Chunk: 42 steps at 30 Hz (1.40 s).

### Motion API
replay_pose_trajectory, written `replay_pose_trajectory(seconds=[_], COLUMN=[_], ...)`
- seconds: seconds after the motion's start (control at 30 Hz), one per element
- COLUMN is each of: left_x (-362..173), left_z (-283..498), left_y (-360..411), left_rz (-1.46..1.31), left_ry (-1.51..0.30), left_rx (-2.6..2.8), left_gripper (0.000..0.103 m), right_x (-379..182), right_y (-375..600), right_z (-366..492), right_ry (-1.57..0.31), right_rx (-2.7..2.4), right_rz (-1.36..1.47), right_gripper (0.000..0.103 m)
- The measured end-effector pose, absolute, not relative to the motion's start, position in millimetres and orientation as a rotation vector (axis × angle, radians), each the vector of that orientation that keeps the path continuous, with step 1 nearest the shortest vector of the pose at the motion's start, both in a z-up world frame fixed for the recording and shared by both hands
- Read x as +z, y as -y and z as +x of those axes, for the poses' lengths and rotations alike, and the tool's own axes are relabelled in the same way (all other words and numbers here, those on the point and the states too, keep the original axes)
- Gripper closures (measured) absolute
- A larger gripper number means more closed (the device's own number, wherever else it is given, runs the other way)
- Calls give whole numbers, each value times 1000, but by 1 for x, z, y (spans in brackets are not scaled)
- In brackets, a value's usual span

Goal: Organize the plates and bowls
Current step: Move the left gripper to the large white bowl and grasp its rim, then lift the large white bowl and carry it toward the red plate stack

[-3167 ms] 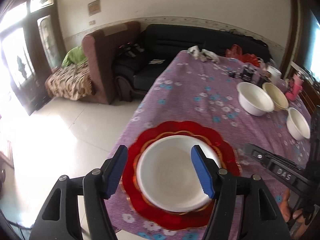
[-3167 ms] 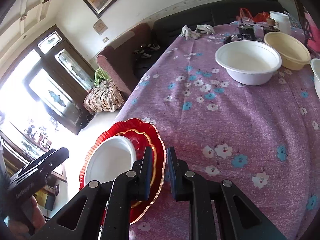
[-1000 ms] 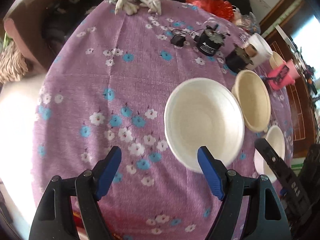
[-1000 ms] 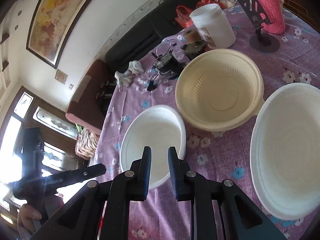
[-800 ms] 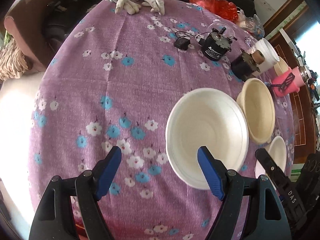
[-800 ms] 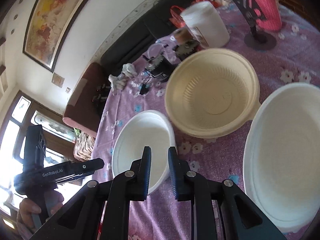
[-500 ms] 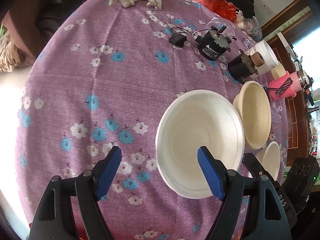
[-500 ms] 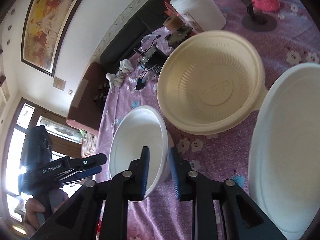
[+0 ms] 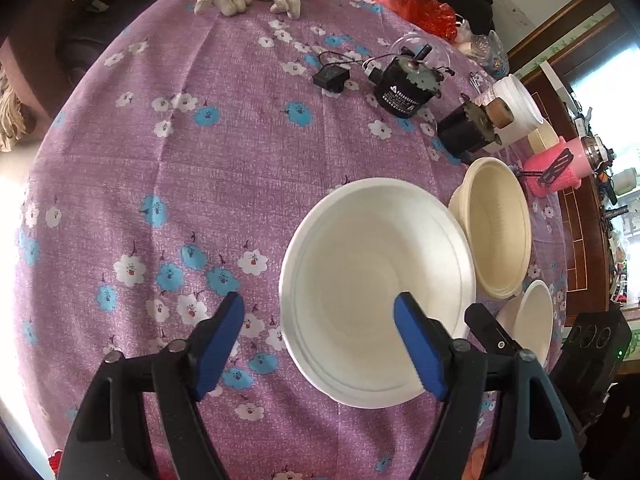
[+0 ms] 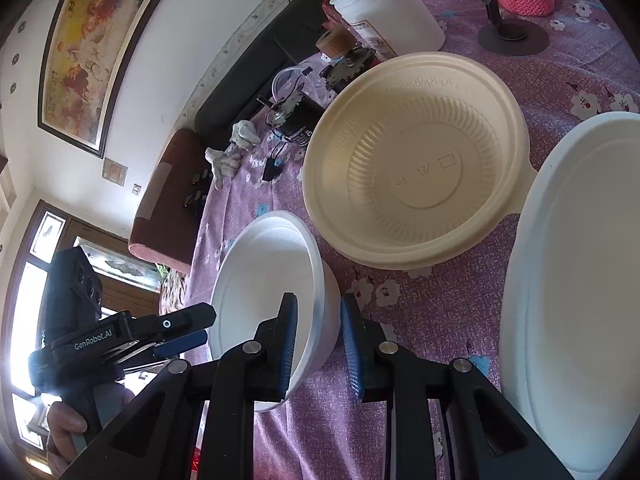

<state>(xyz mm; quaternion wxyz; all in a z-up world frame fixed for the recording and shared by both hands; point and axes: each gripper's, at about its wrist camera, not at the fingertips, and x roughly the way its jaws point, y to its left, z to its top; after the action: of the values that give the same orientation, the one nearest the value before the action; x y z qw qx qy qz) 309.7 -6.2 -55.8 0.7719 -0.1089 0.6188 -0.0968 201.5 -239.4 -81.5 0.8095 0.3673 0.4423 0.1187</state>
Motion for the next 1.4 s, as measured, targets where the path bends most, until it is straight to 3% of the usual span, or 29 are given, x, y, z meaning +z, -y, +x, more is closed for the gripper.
replay_pose_trajectory(seconds=[0.1,0.2,0.3,0.43,0.67,0.83,1.4], left_x=[-57,-62,-64,-63,-62,-64,-48], left_z=[309,309,309,308,307,307,289], left_y=[5,4,3,3,-2,-1,-4], left_rz=[-236,-229,-244,-227,-226,-206,-183], left_ry=[-1347,-1357,-1357,-1350,-1342,-1337,-1314], left_rx=[-228,-221,-222,-214,-205,-199,-190], left_gripper=[58,59,72,81,84,95,95], right_x=[-81,-81,-81,-79,-82,-82,-71], right_y=[240,239,237,235,233,232,230], right_z=[201,202,202,202,203,203,195], right_ry=[-939,-939,-937,-930,-934,-932,-905], right_rx=[251,251,247,241,235,228,232], right_rz=[783,781,774,751,739,724,722], right_gripper=[78,78,78,78,79,92,94])
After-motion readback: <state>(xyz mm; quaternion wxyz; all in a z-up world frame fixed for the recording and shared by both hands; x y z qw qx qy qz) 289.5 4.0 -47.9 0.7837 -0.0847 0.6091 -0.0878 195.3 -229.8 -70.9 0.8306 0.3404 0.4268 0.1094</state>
